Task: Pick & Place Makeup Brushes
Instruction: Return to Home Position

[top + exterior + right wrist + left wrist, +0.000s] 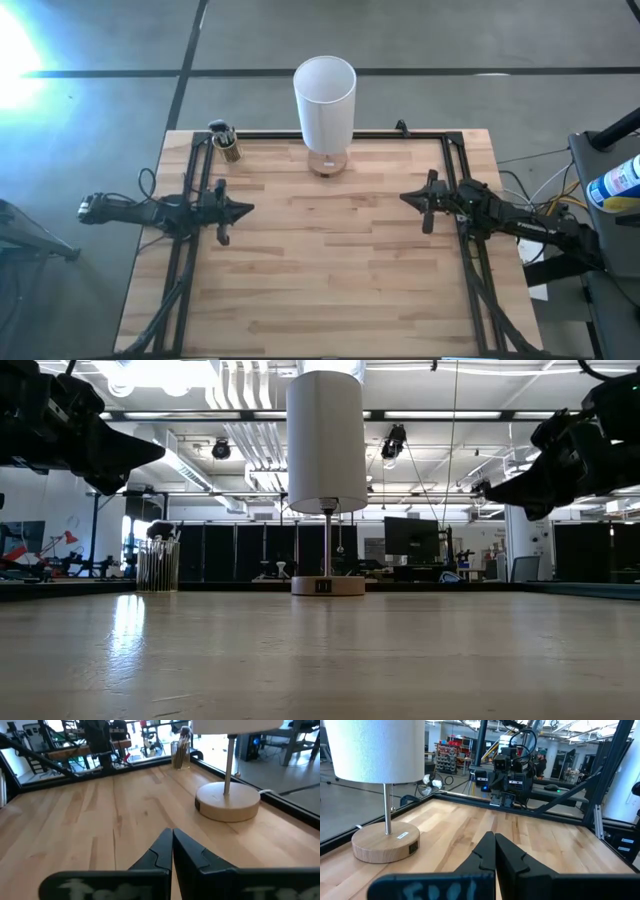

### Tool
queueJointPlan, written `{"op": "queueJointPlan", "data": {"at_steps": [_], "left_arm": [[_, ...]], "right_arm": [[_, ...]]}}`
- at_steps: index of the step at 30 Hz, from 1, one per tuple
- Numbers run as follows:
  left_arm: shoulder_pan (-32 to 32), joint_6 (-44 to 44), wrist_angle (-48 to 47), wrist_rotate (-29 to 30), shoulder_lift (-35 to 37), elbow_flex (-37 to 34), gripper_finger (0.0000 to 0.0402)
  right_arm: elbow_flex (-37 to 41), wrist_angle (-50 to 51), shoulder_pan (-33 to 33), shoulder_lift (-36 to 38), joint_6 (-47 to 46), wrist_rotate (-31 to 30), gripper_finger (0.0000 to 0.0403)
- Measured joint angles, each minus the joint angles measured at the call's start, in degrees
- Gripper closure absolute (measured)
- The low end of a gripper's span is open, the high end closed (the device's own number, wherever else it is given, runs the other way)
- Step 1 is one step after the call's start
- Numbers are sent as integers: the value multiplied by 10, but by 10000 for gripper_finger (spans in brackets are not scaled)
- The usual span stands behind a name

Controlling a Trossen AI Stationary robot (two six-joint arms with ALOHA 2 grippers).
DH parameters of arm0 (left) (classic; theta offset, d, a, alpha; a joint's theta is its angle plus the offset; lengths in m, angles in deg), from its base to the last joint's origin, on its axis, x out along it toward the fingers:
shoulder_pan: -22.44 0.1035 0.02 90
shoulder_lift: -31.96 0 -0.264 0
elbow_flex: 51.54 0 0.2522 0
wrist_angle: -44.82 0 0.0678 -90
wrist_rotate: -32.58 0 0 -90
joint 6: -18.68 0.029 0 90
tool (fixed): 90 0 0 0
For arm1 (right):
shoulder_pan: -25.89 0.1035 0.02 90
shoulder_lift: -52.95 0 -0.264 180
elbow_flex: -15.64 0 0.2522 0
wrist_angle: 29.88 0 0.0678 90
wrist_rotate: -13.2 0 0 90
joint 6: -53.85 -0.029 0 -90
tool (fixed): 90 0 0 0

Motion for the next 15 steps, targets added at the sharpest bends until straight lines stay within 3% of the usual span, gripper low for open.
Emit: {"op": "queueJointPlan", "data": {"at_steps": [15], "left_arm": [[0, 0, 1, 0, 0, 0, 401]], "right_arm": [[0, 0, 0, -12, 0, 0, 394]]}}
